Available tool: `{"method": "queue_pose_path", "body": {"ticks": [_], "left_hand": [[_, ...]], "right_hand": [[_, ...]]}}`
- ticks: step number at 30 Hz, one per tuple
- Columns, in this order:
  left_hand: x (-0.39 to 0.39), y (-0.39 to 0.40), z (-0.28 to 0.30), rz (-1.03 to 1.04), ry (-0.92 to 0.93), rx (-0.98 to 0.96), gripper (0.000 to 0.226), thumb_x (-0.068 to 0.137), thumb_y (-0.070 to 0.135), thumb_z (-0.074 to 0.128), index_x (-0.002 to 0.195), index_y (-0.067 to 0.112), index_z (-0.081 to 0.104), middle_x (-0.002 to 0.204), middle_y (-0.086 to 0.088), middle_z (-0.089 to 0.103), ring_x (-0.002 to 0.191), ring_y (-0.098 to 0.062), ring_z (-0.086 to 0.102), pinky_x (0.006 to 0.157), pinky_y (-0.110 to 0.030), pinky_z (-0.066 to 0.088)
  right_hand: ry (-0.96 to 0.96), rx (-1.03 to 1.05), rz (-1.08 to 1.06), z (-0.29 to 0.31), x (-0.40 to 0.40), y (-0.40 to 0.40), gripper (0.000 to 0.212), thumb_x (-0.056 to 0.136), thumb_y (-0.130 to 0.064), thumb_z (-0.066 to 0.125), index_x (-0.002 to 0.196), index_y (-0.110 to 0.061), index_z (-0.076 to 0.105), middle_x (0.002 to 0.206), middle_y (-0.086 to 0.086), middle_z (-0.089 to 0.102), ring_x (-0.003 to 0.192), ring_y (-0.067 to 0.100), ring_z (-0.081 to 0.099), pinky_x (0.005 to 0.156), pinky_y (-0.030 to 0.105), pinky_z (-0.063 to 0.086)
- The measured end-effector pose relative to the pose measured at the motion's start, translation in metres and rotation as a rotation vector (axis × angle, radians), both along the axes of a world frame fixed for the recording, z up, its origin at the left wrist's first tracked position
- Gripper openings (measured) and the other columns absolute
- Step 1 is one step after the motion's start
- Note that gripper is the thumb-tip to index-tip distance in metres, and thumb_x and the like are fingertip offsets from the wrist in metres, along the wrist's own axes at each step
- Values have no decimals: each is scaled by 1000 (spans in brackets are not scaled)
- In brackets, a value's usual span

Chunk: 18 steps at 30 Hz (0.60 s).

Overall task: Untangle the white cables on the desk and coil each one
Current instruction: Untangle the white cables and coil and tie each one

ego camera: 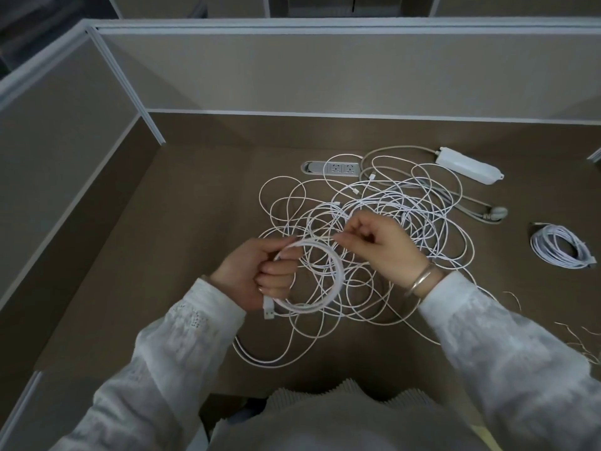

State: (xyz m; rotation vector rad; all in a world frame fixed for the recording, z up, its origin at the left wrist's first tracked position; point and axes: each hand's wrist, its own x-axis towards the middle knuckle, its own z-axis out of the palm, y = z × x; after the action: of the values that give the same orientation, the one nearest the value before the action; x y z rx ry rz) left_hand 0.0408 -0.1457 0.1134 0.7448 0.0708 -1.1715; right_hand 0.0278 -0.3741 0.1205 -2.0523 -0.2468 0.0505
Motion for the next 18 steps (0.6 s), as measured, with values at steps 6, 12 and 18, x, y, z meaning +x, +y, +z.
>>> {"method": "queue_pose_path", "body": {"ticks": [6, 12, 18], "left_hand": [[22, 52, -14, 84, 54, -286, 37, 104, 27, 31, 85, 8, 56, 52, 6, 21, 43, -12, 26, 43, -25, 24], [26, 97, -17, 325, 62, -227, 40, 102, 24, 24, 90, 1, 55, 60, -1, 32, 53, -16, 34, 54, -28, 27], [37, 86, -7, 532, -95, -154, 22, 90, 20, 55, 70, 11, 57, 54, 6, 25, 42, -8, 22, 40, -23, 26]], "right_hand": [[137, 41, -17, -43, 0, -43, 8, 86, -14, 66, 81, -15, 60, 60, -2, 63, 53, 10, 56, 53, 22, 47], [97, -72, -47, -72, -6, -68, 14, 81, -11, 72, 77, -21, 62, 68, 2, 67, 65, 18, 62, 68, 37, 52], [-214, -420, 2, -56, -20, -43, 8, 88, -24, 64, 84, -19, 68, 74, -6, 66, 64, 15, 62, 61, 33, 52]]}}
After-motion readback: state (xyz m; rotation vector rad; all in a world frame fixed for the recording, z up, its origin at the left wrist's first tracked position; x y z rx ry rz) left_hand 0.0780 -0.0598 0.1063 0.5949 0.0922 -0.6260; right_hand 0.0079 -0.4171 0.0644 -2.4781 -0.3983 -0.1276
